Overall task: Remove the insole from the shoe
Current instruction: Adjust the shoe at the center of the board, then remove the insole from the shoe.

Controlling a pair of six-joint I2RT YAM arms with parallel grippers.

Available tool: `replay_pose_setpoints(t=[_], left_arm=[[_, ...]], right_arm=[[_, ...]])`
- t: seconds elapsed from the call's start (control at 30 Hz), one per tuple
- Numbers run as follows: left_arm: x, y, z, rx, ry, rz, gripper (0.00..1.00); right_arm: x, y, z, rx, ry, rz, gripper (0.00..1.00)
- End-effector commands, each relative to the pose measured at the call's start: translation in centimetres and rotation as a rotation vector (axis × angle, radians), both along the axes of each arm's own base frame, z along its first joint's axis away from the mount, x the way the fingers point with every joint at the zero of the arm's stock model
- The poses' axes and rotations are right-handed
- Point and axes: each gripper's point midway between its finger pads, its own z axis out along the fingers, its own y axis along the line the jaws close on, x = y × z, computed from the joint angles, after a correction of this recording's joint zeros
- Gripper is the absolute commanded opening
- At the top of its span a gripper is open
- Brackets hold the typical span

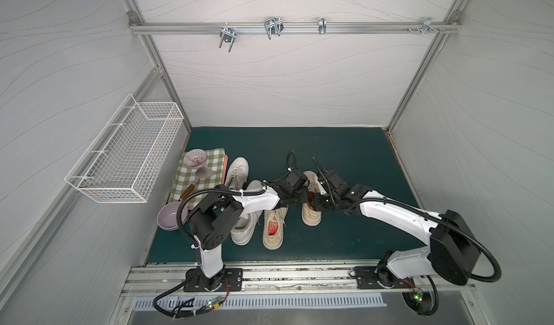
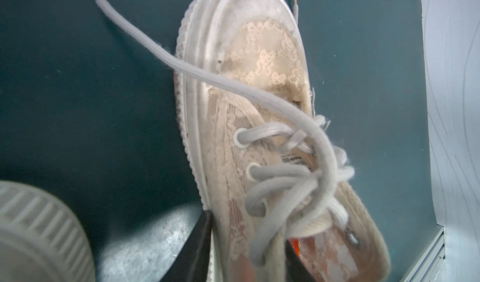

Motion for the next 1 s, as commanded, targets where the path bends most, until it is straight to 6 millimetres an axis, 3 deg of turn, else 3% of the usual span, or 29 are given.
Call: replay_pose_setpoints(t=[0.0, 0.33, 0.63, 0.77, 0.97], left_arm=[[1.3, -0.1, 1.4, -0.076, -0.04, 0.042, 0.33], [0.9, 0.1, 2.0, -0.138, -0.051, 0.036, 0.25], [0.5, 0.0, 2.0, -0.174, -0.039, 0.038, 0.18], [-0.3, -0.4, 1.9, -0.244, -0.028, 0.042, 0.14], [-1.8, -0.8, 1.7, -0.275, -0.01, 0.029, 0.1]], right_arm=[[0.0, 1.0, 0.4, 0.034, 0.014, 0.012, 0.38], [0.9, -0.3, -2.9, -0.029, 0.071, -0.044, 0.37], [1.9, -5.3, -4.2, -0.259, 0.032, -0.175, 0.48], [2.4, -5.6, -4.6, -0.274, 0.031, -0.175, 0.5], [2.6, -4.4, -5.3, -0.277, 0.043, -0.111, 0.52]])
